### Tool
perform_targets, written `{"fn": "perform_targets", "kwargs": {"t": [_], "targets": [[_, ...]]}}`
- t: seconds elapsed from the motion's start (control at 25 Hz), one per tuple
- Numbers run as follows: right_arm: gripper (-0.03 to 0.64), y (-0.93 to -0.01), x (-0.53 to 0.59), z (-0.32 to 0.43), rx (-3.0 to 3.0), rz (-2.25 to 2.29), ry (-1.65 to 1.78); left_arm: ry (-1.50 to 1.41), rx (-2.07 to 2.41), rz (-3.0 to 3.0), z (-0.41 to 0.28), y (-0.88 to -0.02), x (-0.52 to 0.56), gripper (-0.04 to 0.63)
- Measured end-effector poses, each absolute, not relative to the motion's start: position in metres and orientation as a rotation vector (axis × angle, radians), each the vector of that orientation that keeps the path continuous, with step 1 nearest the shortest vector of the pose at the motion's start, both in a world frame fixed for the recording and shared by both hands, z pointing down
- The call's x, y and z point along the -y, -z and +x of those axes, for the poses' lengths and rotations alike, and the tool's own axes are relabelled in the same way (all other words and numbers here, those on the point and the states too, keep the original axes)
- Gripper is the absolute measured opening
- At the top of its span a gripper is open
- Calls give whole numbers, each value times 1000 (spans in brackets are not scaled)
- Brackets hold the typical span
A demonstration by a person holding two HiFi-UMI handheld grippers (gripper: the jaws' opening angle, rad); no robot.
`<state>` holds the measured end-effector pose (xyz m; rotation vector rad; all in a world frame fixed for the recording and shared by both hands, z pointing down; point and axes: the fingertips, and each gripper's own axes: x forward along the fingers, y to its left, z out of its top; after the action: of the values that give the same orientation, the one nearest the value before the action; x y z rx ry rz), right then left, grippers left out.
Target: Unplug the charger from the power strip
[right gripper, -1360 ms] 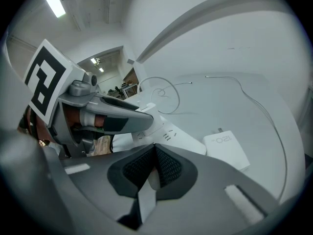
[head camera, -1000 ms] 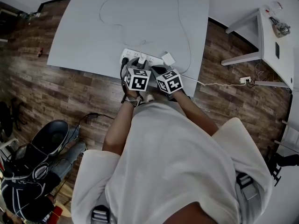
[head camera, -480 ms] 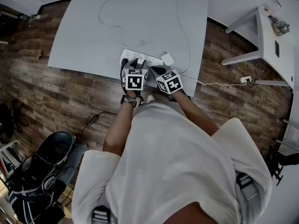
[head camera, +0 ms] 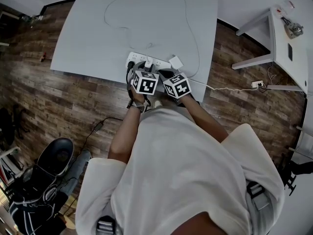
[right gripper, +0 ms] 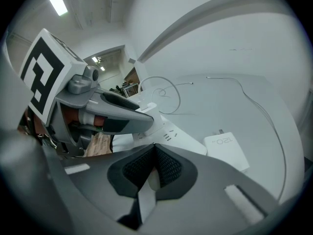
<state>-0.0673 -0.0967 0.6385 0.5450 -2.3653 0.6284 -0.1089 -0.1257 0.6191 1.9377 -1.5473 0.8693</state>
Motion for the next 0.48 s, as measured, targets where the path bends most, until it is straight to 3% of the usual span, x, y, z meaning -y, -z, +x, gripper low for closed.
{"fn": "perform_targets", "kwargs": {"t": [0.48], "targets": [[2, -640, 92, -68, 2373, 550, -626, -679, 1508, 1860, -113, -617, 122, 140]]}}
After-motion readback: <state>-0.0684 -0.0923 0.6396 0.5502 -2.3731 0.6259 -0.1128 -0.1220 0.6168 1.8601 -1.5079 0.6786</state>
